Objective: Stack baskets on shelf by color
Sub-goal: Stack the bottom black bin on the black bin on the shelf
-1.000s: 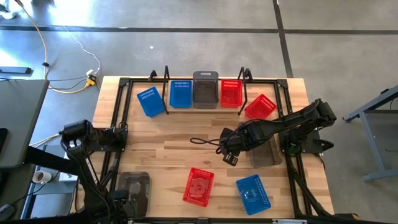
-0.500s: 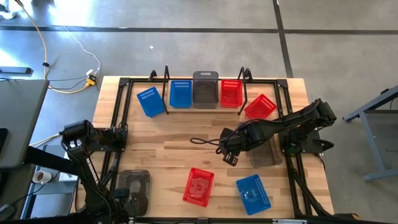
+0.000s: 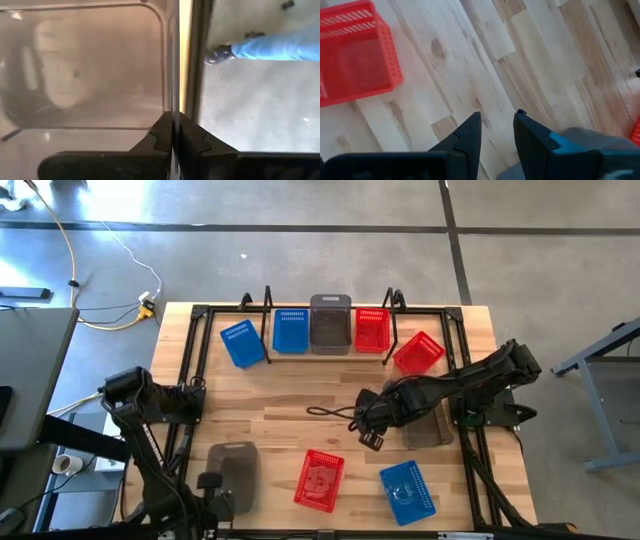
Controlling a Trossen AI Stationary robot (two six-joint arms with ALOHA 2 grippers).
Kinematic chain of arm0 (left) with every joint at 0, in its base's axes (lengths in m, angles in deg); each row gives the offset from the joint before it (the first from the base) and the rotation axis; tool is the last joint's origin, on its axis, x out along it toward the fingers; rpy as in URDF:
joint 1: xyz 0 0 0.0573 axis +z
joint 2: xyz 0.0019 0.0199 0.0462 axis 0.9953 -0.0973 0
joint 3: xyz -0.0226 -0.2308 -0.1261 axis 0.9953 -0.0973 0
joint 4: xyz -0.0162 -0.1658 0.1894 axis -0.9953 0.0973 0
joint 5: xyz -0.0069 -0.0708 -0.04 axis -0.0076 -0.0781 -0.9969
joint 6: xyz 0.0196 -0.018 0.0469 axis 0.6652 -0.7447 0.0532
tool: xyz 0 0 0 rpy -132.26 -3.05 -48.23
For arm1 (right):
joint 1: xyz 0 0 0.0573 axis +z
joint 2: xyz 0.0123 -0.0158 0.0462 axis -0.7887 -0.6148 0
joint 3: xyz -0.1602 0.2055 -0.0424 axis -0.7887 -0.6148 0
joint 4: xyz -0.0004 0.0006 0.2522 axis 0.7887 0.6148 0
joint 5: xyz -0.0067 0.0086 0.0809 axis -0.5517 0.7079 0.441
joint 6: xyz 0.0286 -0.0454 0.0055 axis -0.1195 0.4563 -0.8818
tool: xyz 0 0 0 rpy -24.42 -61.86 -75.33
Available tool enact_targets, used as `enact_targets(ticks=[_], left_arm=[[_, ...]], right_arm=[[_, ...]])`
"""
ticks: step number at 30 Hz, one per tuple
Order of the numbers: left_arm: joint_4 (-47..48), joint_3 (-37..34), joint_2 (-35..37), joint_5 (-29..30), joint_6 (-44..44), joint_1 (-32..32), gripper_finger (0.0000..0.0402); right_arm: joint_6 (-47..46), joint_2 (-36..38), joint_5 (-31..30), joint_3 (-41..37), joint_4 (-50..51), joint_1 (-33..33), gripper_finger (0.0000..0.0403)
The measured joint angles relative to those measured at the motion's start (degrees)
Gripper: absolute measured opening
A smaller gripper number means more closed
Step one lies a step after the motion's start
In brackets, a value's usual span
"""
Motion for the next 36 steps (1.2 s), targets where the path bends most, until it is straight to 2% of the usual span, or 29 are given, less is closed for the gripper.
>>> enact_targets(ticks=[12,18,28,36], left_arm=[[1.7,1.0,5.0,5.8,12.0,8.3,0.0000],[3.2,1.1,8.8,8.4,18.8,13.8,0.0000],[3.2,1.1,14.1,11.3,34.0,27.4,0.0000],[2.8,1.1,17.6,11.2,46.6,39.5,0.0000]], right_arm=[[-4.7,0.0,-2.5,0.1,0.1,4.8,0.0101],[-4.9,0.0,-4.1,2.8,0.1,6.5,0.0101],[-4.4,0.0,-15.0,12.4,4.6,7.4,0.0101],[-4.8,0.0,-21.5,18.3,9.0,5.8,0.0101]])
